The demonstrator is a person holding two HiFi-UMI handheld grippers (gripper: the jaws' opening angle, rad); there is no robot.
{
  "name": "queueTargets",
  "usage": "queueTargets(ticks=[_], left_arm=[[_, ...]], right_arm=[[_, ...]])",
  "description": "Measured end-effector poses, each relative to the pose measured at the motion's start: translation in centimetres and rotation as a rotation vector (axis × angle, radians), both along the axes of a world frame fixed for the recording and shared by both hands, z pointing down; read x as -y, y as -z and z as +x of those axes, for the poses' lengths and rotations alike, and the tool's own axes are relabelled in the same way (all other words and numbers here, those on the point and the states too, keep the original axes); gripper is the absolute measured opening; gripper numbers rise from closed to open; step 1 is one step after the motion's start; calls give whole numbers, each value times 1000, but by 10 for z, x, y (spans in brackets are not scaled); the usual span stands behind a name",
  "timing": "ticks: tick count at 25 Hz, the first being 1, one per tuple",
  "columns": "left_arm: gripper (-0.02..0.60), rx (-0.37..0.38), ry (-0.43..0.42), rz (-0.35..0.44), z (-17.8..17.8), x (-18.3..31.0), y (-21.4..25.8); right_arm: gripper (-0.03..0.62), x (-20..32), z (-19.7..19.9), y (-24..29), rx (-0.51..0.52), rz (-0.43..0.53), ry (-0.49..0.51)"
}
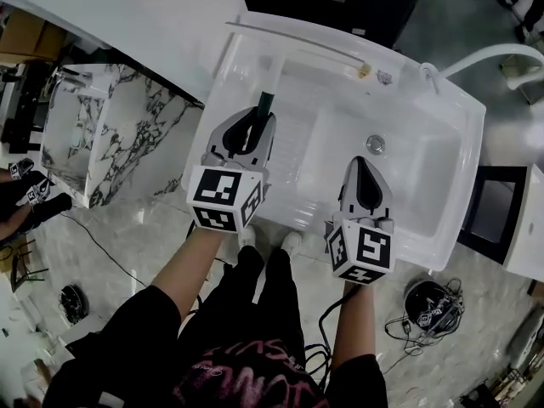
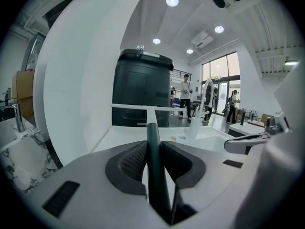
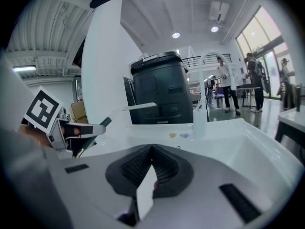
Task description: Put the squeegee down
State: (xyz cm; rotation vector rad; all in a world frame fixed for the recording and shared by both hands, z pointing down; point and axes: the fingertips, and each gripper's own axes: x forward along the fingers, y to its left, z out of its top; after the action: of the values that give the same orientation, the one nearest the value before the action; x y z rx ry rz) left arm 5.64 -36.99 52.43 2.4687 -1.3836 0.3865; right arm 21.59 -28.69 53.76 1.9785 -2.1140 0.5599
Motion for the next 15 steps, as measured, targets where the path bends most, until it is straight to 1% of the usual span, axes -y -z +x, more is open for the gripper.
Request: queueTargets(ticks=[8, 15], left_arm=[[97, 19, 7, -41, 5, 9, -26], [97, 32, 16, -63, 7, 17, -46]], right_arm=[[20, 8, 1, -20, 10, -22, 7], [20, 21, 1, -32, 22, -25, 12]])
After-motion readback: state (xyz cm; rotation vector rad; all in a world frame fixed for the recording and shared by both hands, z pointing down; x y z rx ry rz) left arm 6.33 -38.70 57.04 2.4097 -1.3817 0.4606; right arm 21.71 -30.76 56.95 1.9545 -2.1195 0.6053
